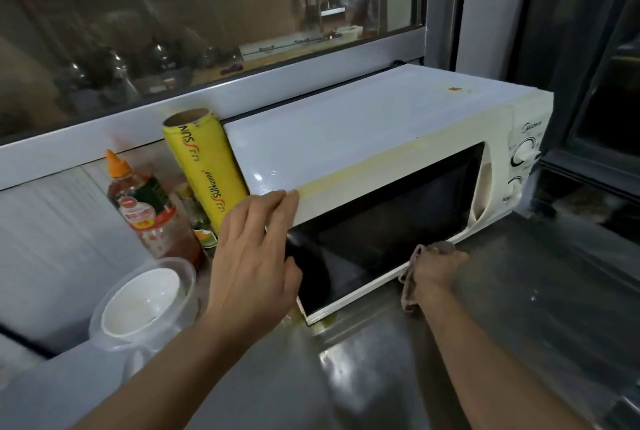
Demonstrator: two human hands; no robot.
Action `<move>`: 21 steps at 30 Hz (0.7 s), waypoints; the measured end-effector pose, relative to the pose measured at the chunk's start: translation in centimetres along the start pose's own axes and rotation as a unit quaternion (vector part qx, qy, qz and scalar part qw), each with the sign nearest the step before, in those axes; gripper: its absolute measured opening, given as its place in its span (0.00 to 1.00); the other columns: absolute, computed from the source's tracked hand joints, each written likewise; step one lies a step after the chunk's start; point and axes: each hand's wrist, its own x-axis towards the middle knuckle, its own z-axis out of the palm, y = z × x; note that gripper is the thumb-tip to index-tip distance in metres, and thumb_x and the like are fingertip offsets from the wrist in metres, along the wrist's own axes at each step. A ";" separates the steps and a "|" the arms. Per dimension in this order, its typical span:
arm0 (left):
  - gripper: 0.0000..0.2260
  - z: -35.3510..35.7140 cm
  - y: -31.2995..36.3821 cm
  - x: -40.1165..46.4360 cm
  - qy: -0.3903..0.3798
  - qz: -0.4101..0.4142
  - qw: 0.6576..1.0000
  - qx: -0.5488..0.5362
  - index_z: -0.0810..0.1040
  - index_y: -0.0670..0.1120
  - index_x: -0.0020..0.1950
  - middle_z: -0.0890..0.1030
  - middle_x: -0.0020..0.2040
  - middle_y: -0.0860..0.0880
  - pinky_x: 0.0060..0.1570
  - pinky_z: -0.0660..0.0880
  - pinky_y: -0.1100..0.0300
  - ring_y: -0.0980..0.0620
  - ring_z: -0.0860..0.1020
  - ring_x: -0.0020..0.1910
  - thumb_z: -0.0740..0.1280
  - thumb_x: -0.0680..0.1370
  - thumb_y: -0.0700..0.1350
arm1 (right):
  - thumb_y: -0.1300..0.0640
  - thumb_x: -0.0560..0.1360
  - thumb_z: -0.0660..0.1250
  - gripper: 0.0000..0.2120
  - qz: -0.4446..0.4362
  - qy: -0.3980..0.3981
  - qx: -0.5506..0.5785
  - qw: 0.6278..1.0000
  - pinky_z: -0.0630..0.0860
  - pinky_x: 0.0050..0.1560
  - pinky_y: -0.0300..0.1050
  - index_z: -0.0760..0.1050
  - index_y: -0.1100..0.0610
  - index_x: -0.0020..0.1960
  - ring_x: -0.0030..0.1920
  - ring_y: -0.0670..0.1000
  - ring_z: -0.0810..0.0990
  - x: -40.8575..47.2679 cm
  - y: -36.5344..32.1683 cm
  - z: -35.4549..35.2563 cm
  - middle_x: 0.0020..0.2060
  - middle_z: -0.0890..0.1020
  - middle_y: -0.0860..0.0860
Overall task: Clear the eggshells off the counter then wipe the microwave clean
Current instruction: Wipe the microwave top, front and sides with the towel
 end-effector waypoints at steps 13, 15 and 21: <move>0.39 -1.6 -4.3 0.1 -0.071 0.130 0.986 -0.075 0.66 0.42 0.72 0.68 0.71 0.47 0.62 0.68 0.56 0.44 0.70 0.59 0.62 0.60 0.32 | 0.64 0.79 0.57 0.07 0.042 -0.034 0.046 0.997 0.76 0.34 0.46 0.61 0.56 0.45 0.33 0.52 0.77 -16.2 8.6 5.9 0.39 0.76 0.61; 0.39 -1.7 -4.8 0.3 -0.086 0.140 0.982 -0.089 0.64 0.42 0.73 0.67 0.72 0.47 0.60 0.70 0.51 0.43 0.70 0.60 0.59 0.60 0.32 | 0.64 0.79 0.56 0.13 0.068 -0.047 0.055 0.995 0.72 0.28 0.40 0.61 0.52 0.38 0.28 0.49 0.74 -17.4 8.7 6.2 0.33 0.73 0.61; 0.40 -1.9 -5.6 0.4 -0.114 0.148 0.978 -0.095 0.62 0.45 0.75 0.64 0.74 0.51 0.61 0.68 0.51 0.46 0.67 0.63 0.61 0.61 0.33 | 0.61 0.78 0.59 0.06 0.082 -0.153 -0.003 0.985 0.77 0.50 0.55 0.67 0.59 0.55 0.47 0.59 0.78 -18.3 8.2 5.4 0.51 0.76 0.61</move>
